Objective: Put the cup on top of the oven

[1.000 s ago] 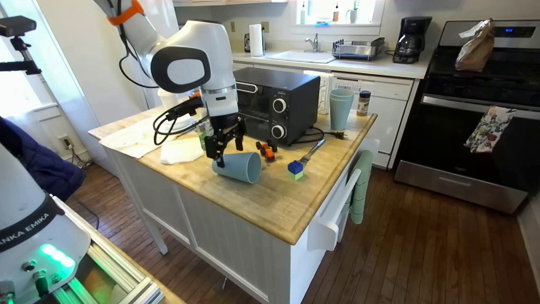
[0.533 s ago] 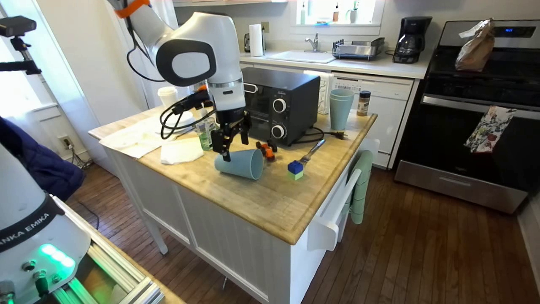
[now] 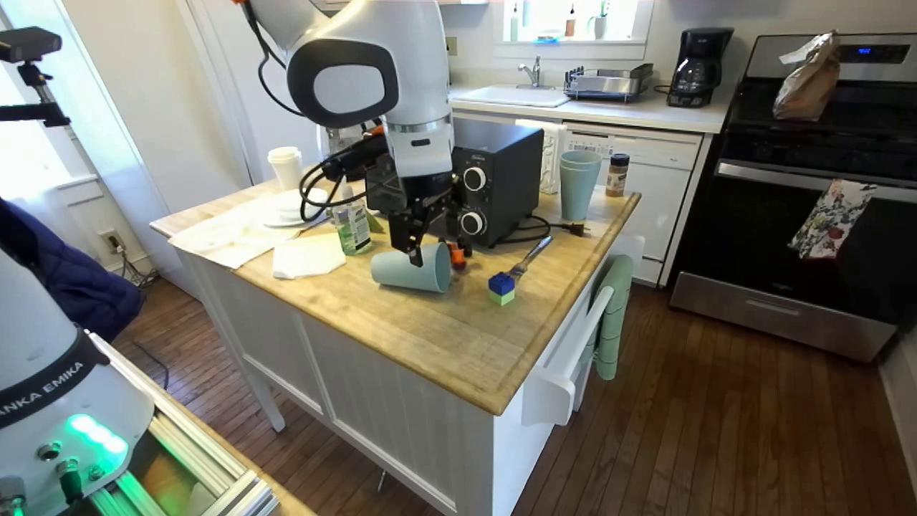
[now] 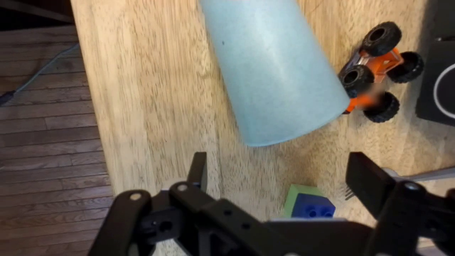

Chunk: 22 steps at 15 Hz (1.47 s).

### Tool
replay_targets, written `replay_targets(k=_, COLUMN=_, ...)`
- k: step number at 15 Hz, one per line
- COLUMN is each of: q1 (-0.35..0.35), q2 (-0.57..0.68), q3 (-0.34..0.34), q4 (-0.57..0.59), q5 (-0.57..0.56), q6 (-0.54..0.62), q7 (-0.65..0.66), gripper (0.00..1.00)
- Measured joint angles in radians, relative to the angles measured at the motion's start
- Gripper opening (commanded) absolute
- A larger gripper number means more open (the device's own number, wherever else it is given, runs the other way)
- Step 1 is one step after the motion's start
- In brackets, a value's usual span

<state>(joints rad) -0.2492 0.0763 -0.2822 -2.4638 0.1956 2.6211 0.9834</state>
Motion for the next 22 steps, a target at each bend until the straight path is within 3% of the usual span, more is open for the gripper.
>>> replay_targets(k=8, q1=-0.071, q2=0.062, q3=-0.023, q4=0.121, q5=0.276, q6=-0.314, q7=-0.181, gripper=1.0)
replay_targets(k=18, q1=-0.093, q2=0.214, q3=-0.032, q4=0.234, q5=0.36, q6=-0.426, q7=-0.202, gripper=1.0)
replay_targets(k=19, q1=-0.094, q2=0.227, q3=-0.032, q4=0.243, q5=0.372, q6=-0.436, q7=-0.202, gripper=0.96)
replay_targets(k=20, q1=-0.095, q2=0.241, q3=-0.032, q4=0.251, q5=0.387, q6=-0.445, q7=-0.202, gripper=0.75)
replay_targets(k=22, q1=-0.1, q2=0.265, q3=-0.032, q4=0.269, q5=0.411, q6=-0.471, q7=-0.201, gripper=0.67)
